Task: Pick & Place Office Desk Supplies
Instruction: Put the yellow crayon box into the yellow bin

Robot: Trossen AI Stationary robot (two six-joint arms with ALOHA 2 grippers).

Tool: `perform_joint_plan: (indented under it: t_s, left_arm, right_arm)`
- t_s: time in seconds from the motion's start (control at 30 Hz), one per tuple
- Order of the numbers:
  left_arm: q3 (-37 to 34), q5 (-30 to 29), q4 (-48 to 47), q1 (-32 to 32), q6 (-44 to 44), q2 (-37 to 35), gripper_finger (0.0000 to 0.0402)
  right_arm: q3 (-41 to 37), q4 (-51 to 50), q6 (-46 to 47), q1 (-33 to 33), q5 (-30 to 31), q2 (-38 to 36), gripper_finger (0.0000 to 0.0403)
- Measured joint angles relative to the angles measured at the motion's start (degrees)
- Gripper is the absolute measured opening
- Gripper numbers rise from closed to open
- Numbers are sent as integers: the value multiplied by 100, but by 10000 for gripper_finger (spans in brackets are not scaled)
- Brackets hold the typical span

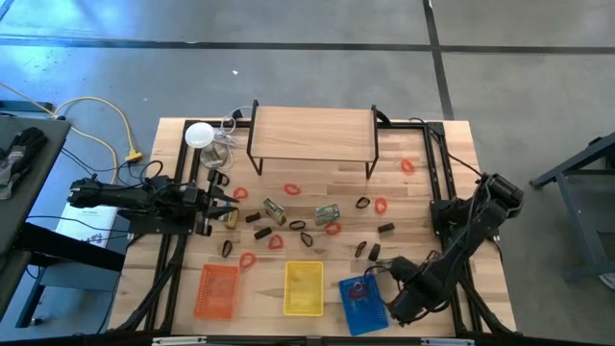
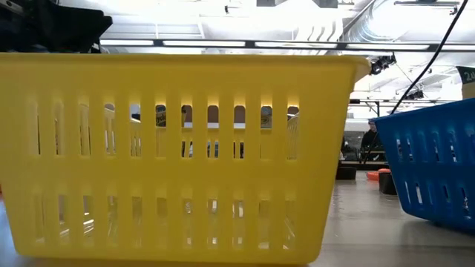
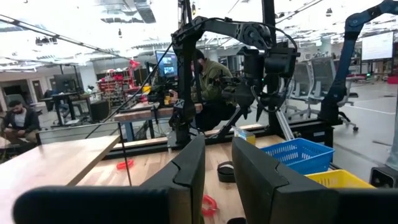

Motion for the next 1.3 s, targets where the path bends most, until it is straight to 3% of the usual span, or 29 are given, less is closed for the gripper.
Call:
perform_joint_plan:
  t_s: [0.27,0.47,0.77,1.0,1.13,1.3]
  left_arm:
    - [0,-117,0,1,19,0,77]
    - [0,-117,-2,1,19,0,77]
    - [0,-117,-2,1,146,0,77]
    - [0,-117,-2,1,113,0,77]
    - [0,-117,-4,1,45,0,77]
    - [0,-117,-47,1,-53,0,77]
  right_arm:
    - [-5,-288,-129,36,1138,-702,155]
    - [-241,-304,385,330,1854,-1018,155]
    - [-354,-639,787,508,1984,-1074,155]
    - [-352,-520,778,508,2593,-1070,159]
    - [-352,-496,918,508,2706,-1070,188]
    - [-350,-494,1070,512,2712,-1070,264]
